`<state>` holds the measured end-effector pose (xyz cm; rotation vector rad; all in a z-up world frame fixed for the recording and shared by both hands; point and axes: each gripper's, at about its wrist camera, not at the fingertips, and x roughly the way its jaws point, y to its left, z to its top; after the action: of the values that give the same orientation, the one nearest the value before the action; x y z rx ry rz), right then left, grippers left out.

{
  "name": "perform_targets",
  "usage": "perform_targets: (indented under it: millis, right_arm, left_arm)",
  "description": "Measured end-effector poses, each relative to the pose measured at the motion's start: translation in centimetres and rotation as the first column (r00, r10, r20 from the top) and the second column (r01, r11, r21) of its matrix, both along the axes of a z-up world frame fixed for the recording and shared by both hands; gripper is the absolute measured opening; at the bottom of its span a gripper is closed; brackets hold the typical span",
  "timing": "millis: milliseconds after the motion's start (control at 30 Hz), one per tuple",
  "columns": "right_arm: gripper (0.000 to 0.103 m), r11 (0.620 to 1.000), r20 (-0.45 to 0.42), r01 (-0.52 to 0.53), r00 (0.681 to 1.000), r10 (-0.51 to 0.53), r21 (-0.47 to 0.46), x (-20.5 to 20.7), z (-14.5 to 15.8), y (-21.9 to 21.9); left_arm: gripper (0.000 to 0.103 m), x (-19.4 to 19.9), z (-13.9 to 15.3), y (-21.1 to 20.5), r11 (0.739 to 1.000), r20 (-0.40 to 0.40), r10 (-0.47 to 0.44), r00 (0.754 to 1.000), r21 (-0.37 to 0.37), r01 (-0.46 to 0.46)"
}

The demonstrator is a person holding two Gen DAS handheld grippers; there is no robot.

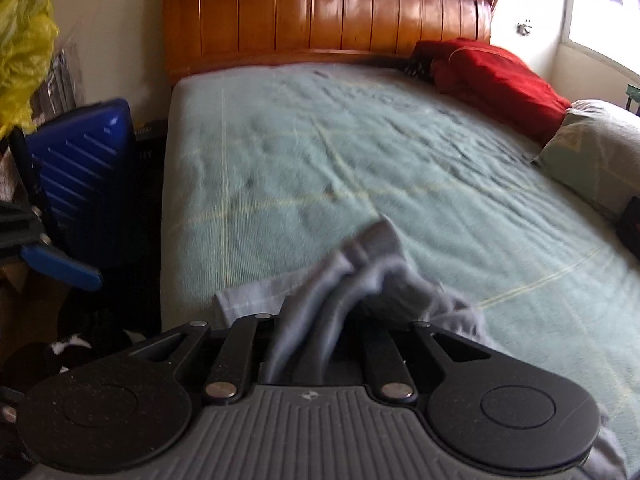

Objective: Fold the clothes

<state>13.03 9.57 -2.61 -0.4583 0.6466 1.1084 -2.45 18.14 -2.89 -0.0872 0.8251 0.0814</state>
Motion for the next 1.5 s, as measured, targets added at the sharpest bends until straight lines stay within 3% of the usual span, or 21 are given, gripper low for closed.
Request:
perform_targets:
  millis: [233, 433, 667, 867, 1067, 1200, 1500]
  right_arm:
    - [0.066, 1.0, -0.109, -0.012, 0.994, 0.014, 0.02, -0.2, 0.1, -1.8]
    - [0.084, 0.999, -0.119, 0.013, 0.993, -0.007, 0.046, -0.7, 2.3, -6.3]
    - [0.085, 0.991, -0.089, 0.124, 0.989, -0.119, 0.057, 0.1, 3.4, -10.7]
    - [0.087, 0.978, -0.087, 0.194, 0.978, -0.188, 0.072, 1.5, 3.6, -12.7]
    - [0.089, 0.961, -0.086, 0.257, 0.965, -0.249, 0.103, 2.6, 3.6, -15.2]
    - [0.089, 0.944, -0.089, 0.304, 0.951, -0.295, 0.128, 3.5, 3.7, -17.1]
    - [0.09, 0.91, -0.107, 0.373, 0.927, -0.359, 0.181, 5.3, 3.6, -20.2]
  left_arm:
    - [0.091, -0.2, 0.0, 0.1, 1.0, -0.007, -0.002, 1.0, -0.002, 0.002]
    - [0.091, 1.0, 0.1, 0.0, 1.0, -0.003, -0.027, 1.0, 0.002, 0.027]
    - [0.091, 5.1, 1.4, -1.5, 0.992, 0.014, -0.1, 0.995, 0.082, 0.099]
    - [0.091, 11.7, 1.7, -4.2, 0.965, -0.013, -0.206, 0.978, 0.164, 0.206]
    - [0.092, 17.7, -0.8, -6.0, 0.949, -0.127, -0.234, 0.964, 0.183, 0.255]
    - [0.094, 18.4, -1.0, -4.5, 0.962, -0.146, -0.201, 0.969, 0.158, 0.223]
    - [0.093, 17.8, 2.4, 2.1, 0.965, -0.133, -0.017, 0.991, 0.257, 0.051]
